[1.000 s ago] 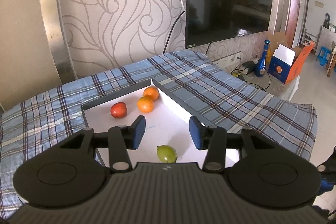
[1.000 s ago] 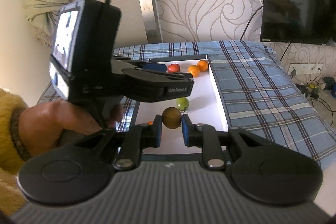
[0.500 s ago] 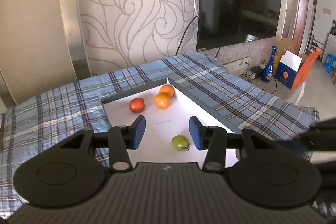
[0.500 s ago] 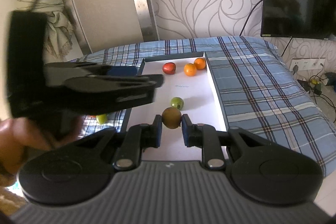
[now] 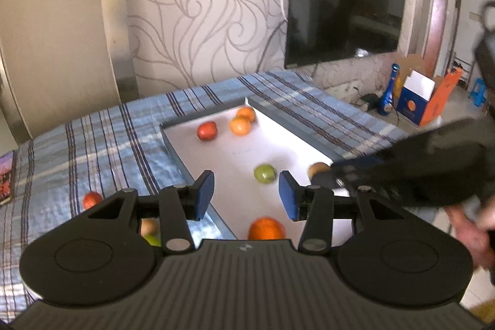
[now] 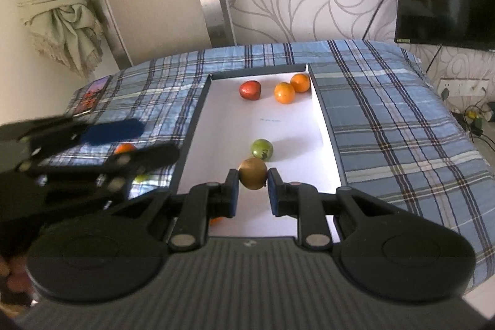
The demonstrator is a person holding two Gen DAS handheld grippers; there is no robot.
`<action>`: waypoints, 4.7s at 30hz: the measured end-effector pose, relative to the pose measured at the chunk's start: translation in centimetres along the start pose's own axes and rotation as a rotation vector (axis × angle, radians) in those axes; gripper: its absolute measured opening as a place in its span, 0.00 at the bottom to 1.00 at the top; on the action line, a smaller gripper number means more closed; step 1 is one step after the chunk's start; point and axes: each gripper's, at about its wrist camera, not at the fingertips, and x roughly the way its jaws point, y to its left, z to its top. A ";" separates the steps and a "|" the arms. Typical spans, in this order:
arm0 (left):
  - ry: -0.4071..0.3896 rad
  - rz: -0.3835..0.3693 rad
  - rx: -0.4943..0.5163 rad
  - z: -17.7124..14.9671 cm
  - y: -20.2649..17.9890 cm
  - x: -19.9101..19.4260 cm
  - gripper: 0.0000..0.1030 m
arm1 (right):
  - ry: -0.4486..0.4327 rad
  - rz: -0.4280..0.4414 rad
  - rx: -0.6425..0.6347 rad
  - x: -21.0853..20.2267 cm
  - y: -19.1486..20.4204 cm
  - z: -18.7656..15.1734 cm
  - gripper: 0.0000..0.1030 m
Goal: Organize fruits
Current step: 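Lower the brown kiwi into the box and open the right tool while the left tool moves to the pile, then grasp a large orange with the left tool while the right tool grasps a small green fruit, then lift the orange and green fruit and carry both toward the white box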
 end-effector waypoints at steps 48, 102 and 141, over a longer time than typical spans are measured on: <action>0.076 0.186 -0.131 -5.6 8.8 -4.9 0.57 | 0.003 0.095 -0.148 3.6 8.5 -0.3 0.24; 0.092 0.162 -0.147 -6.1 12.3 4.1 0.59 | 0.060 0.097 -0.244 1.6 11.0 0.0 0.24; 0.135 0.327 -0.221 -10.1 14.1 1.2 0.46 | 0.057 0.195 -0.293 0.6 11.8 -0.5 0.24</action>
